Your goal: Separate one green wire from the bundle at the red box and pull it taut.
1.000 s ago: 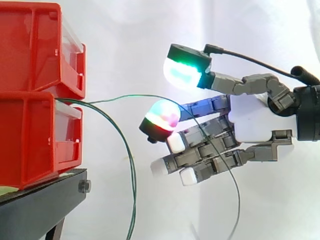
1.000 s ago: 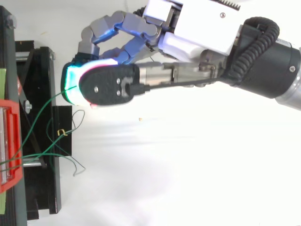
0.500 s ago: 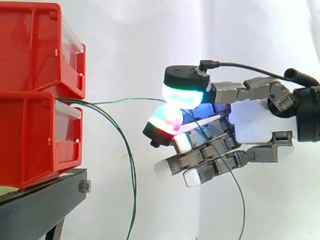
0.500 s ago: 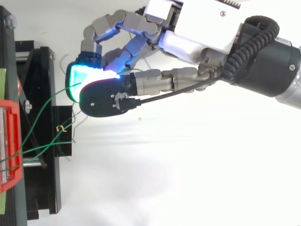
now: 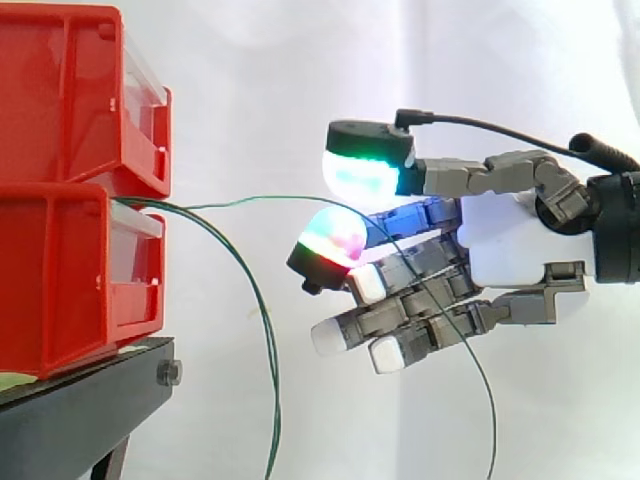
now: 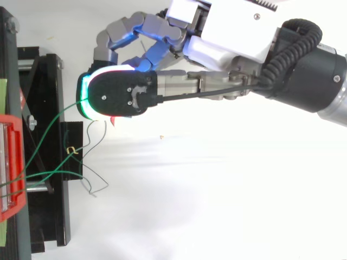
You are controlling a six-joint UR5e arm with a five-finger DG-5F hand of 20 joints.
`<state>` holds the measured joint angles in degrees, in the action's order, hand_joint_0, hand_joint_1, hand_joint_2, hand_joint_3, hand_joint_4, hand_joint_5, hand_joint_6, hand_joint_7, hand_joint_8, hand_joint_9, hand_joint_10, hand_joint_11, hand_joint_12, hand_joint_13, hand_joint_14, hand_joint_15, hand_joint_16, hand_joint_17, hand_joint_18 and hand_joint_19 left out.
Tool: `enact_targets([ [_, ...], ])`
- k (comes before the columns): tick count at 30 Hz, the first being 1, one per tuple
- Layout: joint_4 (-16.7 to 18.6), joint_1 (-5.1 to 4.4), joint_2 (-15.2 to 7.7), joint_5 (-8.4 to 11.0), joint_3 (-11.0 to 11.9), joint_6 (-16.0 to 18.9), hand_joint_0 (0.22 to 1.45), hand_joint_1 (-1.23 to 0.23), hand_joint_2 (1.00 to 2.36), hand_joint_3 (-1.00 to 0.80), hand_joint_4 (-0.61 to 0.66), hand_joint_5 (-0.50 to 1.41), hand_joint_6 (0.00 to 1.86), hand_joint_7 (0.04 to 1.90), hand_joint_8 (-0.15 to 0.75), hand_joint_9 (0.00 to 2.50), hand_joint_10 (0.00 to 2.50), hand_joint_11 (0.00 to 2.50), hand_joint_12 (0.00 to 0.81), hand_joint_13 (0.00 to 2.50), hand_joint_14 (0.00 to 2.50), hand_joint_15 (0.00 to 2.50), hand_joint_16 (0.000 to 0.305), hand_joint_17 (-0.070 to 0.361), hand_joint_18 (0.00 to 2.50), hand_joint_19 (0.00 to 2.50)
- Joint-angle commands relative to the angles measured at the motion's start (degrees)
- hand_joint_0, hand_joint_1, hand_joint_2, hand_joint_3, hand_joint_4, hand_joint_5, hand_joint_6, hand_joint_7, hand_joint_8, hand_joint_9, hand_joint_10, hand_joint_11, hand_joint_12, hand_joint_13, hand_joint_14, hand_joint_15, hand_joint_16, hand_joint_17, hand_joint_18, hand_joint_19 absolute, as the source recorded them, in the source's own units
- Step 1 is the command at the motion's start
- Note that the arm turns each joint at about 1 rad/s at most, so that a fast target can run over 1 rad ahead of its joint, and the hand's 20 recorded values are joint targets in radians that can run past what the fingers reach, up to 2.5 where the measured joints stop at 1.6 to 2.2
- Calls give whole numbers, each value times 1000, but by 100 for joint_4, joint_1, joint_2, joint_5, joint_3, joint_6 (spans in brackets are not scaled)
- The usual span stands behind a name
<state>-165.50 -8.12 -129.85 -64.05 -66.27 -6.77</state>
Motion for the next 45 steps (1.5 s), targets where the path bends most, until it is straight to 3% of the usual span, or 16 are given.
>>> enact_targets([
  [1,0,3,4,16,0,0,578,-586,1013,-120,210,-144,894,1000,336,1135,20,643,399,777,12,366,61,137,838,535],
  [4,9,3,4,24,0,0,586,-694,1013,-49,190,-147,904,994,343,1134,19,677,402,771,12,366,62,138,843,534],
  [16,9,-5,-5,24,0,0,599,-784,1016,-123,153,-160,907,941,306,1092,24,713,375,720,14,380,57,128,769,540],
  [45,-149,-49,4,-2,0,343,607,-769,1019,-194,150,-165,909,984,290,1084,21,728,347,709,14,377,51,115,738,557],
])
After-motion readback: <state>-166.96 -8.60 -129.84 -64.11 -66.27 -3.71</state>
